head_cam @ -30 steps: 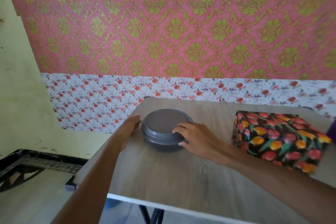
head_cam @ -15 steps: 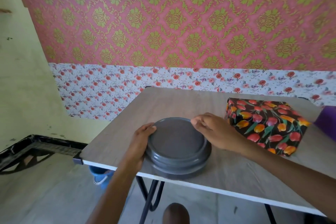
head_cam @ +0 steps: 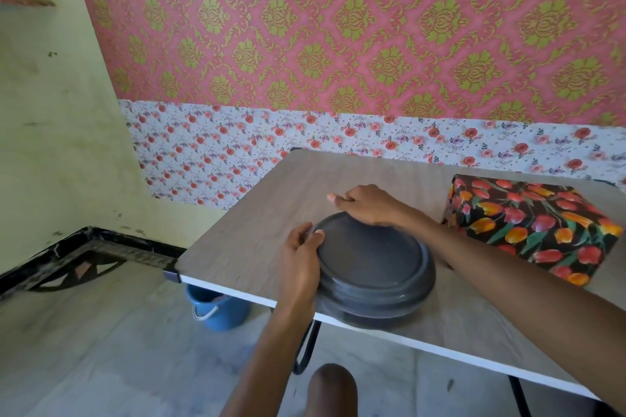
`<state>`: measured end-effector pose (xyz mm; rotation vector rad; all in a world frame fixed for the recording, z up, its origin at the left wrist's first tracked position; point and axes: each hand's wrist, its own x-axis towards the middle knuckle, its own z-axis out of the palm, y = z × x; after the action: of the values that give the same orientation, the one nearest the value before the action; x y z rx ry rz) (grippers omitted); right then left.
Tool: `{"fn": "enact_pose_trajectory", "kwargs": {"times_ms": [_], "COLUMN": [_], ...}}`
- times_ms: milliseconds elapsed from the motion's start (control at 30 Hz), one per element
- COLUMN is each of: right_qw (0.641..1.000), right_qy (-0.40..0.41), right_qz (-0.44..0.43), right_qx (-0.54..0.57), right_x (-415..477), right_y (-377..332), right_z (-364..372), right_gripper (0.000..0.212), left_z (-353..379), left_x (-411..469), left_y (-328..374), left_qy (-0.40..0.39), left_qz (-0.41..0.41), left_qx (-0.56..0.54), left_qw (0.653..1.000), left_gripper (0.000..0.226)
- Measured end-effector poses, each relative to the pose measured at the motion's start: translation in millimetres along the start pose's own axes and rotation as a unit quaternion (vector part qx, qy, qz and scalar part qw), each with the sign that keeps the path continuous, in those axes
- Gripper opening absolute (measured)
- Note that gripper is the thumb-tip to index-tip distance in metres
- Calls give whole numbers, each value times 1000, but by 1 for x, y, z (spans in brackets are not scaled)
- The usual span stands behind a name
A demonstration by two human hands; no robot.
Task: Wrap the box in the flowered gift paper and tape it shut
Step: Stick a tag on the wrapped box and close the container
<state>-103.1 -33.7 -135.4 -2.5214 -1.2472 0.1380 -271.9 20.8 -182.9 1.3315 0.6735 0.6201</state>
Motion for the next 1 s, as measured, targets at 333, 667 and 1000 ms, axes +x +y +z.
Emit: {"fn": "enact_pose_trajectory", "kwargs": {"times_ms": [333, 667, 1000], "right_qw": [990, 996, 981], "right_qy": [120, 76, 186], "right_qz": [-53, -30, -39], "right_qx": [-45, 25, 39], "right_x": [11, 15, 10], "right_y": [-13, -10, -14], "right_z": [22, 24, 5], "right_gripper": [63, 62, 53], "left_z": [-1, -8, -20], "left_x": [12, 23, 28], "left_y": [4, -1, -3], "left_qy": [-42, -76, -54], "left_qz": [-27, -50, -63], "left_qx": [-14, 2, 57], "left_qw": [999, 996, 995], "left_gripper": [27, 42, 46]}}
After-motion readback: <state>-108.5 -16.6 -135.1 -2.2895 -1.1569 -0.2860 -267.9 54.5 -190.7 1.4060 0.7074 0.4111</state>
